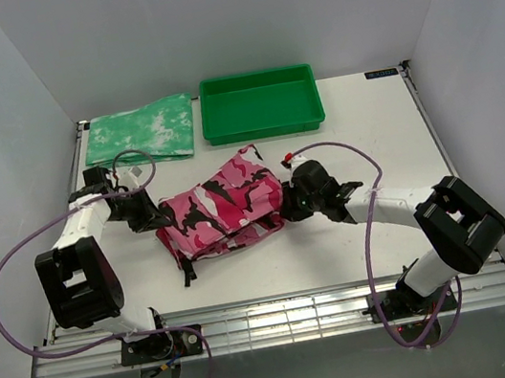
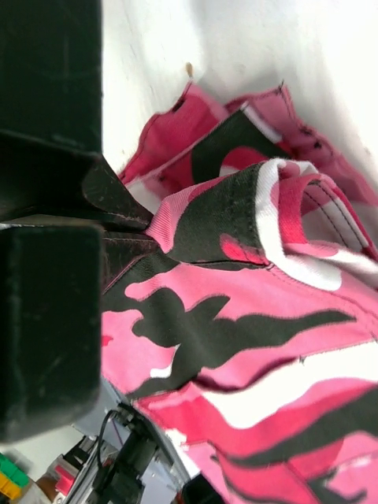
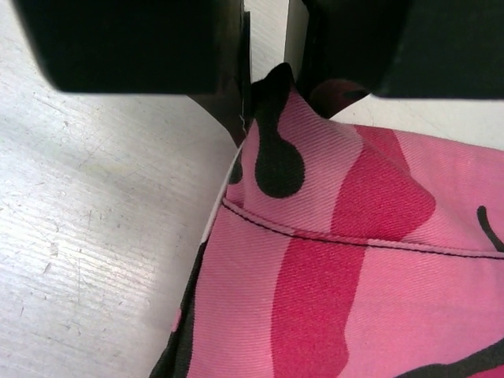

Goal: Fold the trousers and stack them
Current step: Fold the trousers

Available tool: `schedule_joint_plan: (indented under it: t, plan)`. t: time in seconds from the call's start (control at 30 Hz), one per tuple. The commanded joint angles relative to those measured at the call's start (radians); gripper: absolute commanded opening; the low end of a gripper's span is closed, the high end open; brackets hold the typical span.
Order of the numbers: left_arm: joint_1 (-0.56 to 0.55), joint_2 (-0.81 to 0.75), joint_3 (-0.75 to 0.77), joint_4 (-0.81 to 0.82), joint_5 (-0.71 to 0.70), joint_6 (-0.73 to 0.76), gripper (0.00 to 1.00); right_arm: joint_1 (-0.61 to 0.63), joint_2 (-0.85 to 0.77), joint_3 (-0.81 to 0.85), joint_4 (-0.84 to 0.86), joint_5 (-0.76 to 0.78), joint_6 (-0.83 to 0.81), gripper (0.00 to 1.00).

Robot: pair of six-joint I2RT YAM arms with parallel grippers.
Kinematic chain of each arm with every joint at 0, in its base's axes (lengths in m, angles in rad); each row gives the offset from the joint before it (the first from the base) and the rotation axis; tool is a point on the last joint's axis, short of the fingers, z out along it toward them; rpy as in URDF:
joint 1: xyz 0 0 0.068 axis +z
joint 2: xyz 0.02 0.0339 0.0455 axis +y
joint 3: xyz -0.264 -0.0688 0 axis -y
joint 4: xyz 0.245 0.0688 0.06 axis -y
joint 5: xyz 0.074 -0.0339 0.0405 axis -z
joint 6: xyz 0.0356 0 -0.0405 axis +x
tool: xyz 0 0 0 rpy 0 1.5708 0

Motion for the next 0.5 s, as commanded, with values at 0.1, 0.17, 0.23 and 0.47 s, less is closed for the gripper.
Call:
schedule_joint_plan:
  t: [0.1, 0.17, 0.23, 0.47]
  plan:
    - [0.045, 0.012, -0.065, 0.059, -0.245, 0.093, 0.00, 0.005, -0.017, -0.019, 0.012, 0.017, -0.149, 0.39]
    - [0.045, 0.070, -0.073, 0.076, -0.254, 0.126, 0.00, 0.011, -0.045, -0.017, -0.010, 0.016, -0.245, 0.61]
    - [0.046, 0.113, -0.064, 0.079, -0.237, 0.146, 0.00, 0.008, -0.080, -0.012, -0.069, -0.017, -0.314, 0.82]
    - [0.034, 0.262, 0.048, 0.165, -0.219, 0.226, 0.00, -0.073, -0.282, 0.081, -0.350, -0.233, -0.521, 0.98]
